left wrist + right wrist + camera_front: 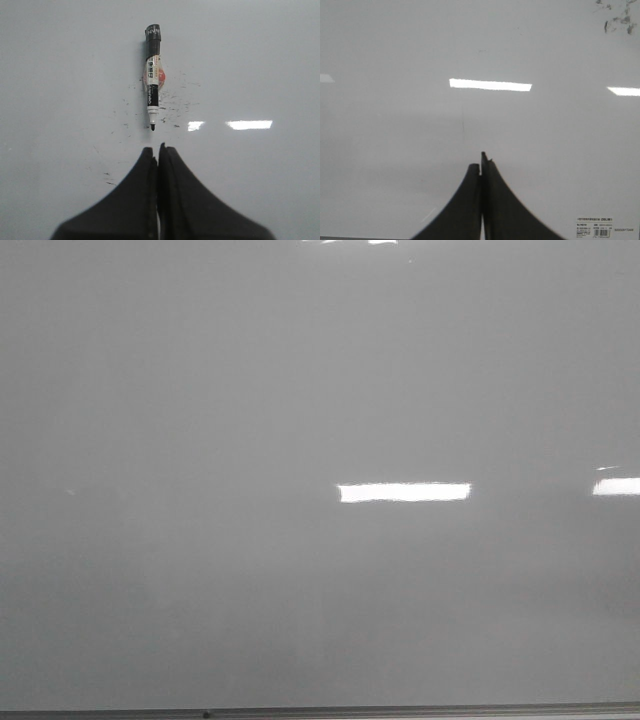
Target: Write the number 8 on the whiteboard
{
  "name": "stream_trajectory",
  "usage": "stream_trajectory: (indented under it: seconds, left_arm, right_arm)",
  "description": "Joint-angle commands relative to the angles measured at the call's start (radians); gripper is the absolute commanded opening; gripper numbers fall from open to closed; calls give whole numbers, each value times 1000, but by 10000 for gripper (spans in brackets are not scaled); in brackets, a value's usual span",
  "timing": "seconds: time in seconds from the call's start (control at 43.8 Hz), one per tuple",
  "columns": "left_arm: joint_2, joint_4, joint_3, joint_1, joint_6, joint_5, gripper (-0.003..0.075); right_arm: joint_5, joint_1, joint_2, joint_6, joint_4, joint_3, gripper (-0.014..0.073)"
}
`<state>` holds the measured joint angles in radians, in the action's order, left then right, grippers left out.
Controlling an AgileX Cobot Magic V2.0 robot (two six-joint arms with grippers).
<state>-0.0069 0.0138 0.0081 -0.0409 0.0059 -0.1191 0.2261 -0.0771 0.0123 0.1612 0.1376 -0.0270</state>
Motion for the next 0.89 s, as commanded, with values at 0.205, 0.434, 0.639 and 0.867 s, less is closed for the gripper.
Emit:
stream_trajectory:
  seconds: [0.205, 0.434, 0.639, 0.867]
  left_arm:
    - [-12, -5, 12, 5, -6, 106, -21]
    - [-12, -27, -25, 5, -6, 287, -21]
    - [57, -14, -195, 5, -6, 153, -21]
    - [318, 70, -330, 5, -6, 14, -21]
  right_arm:
    - [-127, 4, 16, 0, 1, 2, -70]
    - [-203, 4, 16, 0, 4, 68, -70]
    - [4, 4, -72, 0, 5, 284, -70]
    - [27, 4, -330, 0, 13, 427, -70]
